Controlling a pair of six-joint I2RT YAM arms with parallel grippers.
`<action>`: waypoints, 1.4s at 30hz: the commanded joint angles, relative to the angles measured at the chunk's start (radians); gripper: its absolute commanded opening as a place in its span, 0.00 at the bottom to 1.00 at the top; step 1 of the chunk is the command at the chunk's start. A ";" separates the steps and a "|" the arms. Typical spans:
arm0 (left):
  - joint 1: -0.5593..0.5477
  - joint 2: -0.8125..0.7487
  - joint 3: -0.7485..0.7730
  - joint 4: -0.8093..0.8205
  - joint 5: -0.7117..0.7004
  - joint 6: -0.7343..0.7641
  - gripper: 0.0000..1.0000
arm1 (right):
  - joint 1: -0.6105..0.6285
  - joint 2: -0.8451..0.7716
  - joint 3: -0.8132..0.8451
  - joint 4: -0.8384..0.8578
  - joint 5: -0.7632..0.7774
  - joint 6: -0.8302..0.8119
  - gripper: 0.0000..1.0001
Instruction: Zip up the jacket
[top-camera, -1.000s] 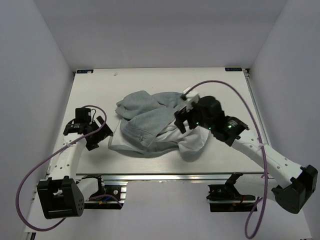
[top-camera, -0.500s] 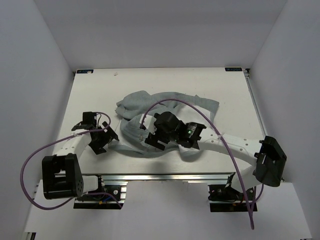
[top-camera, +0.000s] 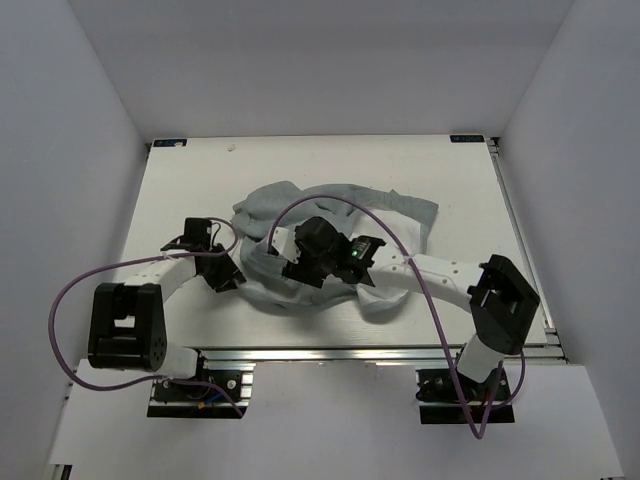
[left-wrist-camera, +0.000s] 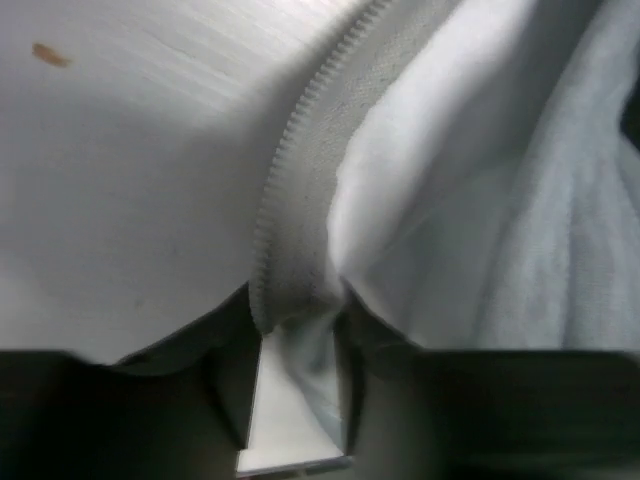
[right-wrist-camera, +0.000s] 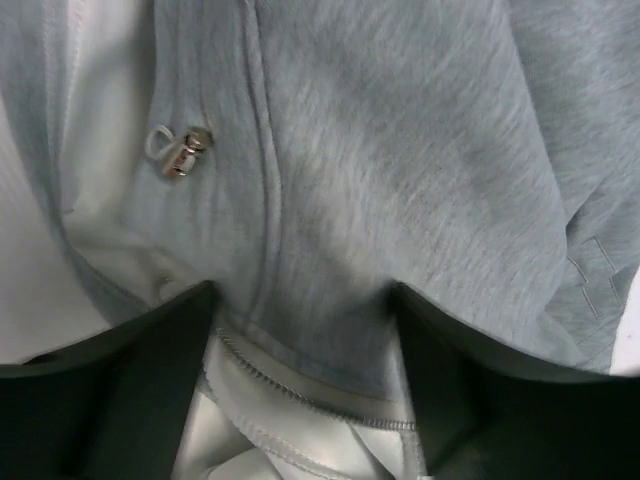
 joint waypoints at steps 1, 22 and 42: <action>-0.016 0.046 0.008 0.018 -0.002 -0.004 0.37 | -0.051 0.011 0.086 -0.021 -0.023 0.015 0.70; -0.018 -0.247 0.603 -0.387 -0.477 -0.001 0.00 | -0.472 -0.304 0.310 0.265 0.159 0.450 0.00; -0.020 -0.391 1.344 -0.312 -0.755 0.185 0.00 | -0.503 -0.469 0.740 0.253 0.465 0.183 0.00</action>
